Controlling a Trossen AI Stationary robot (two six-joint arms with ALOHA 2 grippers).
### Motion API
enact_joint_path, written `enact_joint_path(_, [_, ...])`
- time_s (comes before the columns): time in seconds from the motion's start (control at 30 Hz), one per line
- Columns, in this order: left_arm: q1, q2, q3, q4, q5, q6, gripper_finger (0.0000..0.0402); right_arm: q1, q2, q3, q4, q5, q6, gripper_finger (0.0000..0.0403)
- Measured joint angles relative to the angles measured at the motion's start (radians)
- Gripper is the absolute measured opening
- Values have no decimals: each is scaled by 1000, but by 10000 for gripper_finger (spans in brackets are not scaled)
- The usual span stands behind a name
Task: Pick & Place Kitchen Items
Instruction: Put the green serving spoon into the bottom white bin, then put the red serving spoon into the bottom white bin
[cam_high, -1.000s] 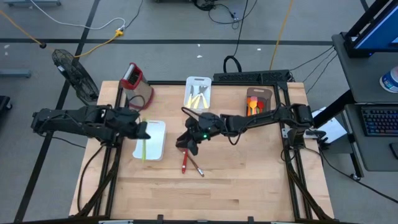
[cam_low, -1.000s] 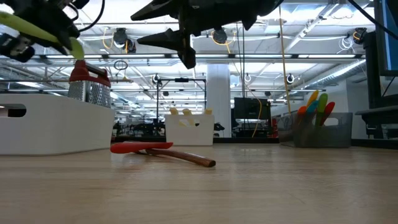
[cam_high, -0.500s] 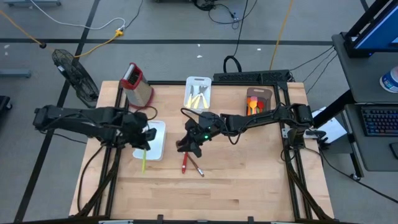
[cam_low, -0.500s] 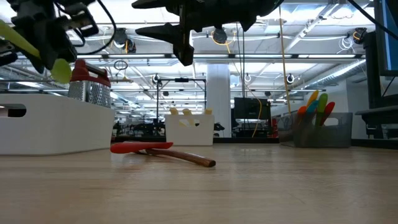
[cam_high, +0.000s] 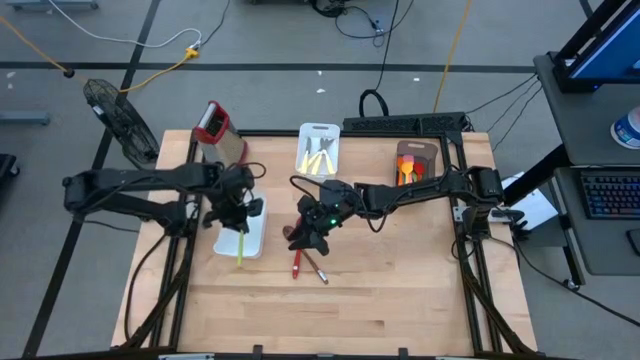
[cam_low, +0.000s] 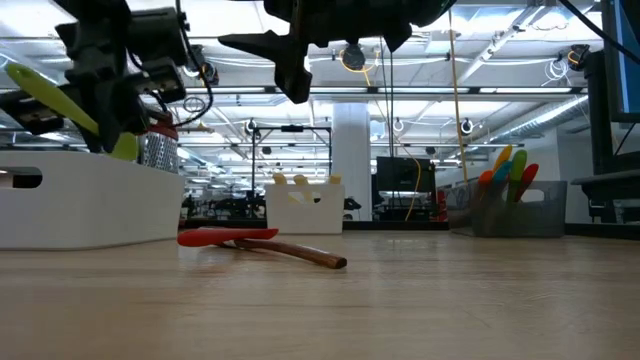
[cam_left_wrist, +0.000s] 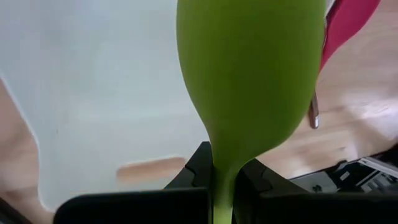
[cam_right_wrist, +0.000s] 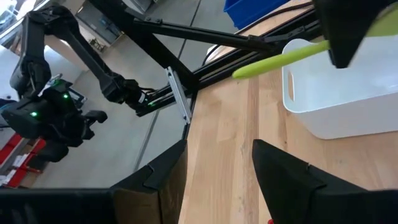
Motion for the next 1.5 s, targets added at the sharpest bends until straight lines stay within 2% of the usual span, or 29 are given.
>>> enact_joint_path(0.13, [45, 48, 0, -1, 50, 71, 15, 0, 0, 0, 0, 0, 0, 173])
enact_joint_path(0.33, [53, 108, 0, -9, 117, 111, 26, 0, 0, 0, 0, -24, 8, 173])
enact_joint_path(0.53, [53, 137, 0, -67, 98, 168, 30, 0, 0, 0, 0, -26, 9, 173])
enact_joint_path(0.87, [53, 137, 0, -70, 83, 215, 36, 0, 0, 0, 36, -24, 30, 172])
enact_joint_path(0.97, [53, 137, 0, -69, 73, 237, 53, 0, -1, 0, 52, -23, 33, 171])
enact_joint_path(1.17, [58, 137, 0, -69, 33, 240, 112, 0, -1, 0, 52, -23, 35, 171])
enact_joint_path(1.33, [92, 124, 0, -68, 78, 287, 153, 0, -1, 0, 52, -23, 35, 171])
enact_joint_path(1.5, [125, 48, 0, -68, 84, 290, 171, 0, -1, 0, 37, -23, 35, 171])
